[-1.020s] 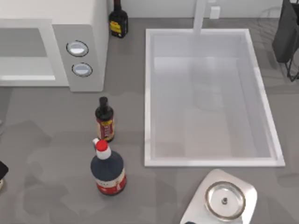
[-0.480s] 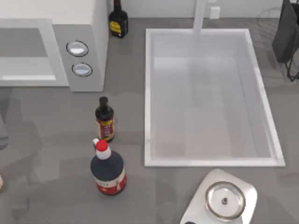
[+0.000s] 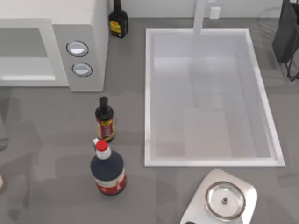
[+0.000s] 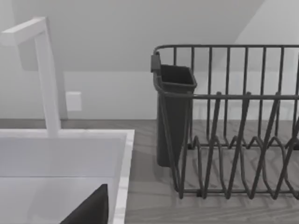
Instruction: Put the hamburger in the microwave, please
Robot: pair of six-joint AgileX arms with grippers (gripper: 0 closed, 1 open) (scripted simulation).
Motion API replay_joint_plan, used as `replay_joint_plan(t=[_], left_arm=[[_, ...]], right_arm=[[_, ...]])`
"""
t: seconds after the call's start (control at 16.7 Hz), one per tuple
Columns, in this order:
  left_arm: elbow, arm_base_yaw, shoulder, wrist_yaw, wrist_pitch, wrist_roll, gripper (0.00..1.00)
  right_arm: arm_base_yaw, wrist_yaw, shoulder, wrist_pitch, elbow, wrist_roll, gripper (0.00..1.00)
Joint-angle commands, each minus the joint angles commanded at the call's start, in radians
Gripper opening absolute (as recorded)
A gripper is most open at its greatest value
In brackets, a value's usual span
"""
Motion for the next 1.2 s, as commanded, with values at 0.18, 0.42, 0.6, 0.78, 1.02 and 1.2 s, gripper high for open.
replay_joint_plan(t=[0.18, 0.42, 0.6, 0.78, 1.02, 1.2], left_arm=[[-0.049, 0.003, 0.052, 0.000, 0.101, 0.001, 1.00], [-0.135, 0.006, 0.144, 0.000, 0.290, 0.006, 1.00], [-0.164, 0.007, 0.176, 0.000, 0.341, 0.008, 1.00], [-0.164, 0.007, 0.176, 0.000, 0.341, 0.008, 1.00], [-0.164, 0.007, 0.176, 0.000, 0.341, 0.008, 0.70], [-0.164, 0.007, 0.176, 0.000, 0.341, 0.008, 0.47]], right_arm=[[0.000, 0.000, 0.000, 0.000, 0.000, 0.000, 1.00], [0.000, 0.000, 0.000, 0.000, 0.000, 0.000, 1.00], [0.000, 0.000, 0.000, 0.000, 0.000, 0.000, 1.00], [0.000, 0.000, 0.000, 0.000, 0.000, 0.000, 1.00], [0.000, 0.000, 0.000, 0.000, 0.000, 0.000, 1.00], [0.000, 0.000, 0.000, 0.000, 0.000, 0.000, 1.00]])
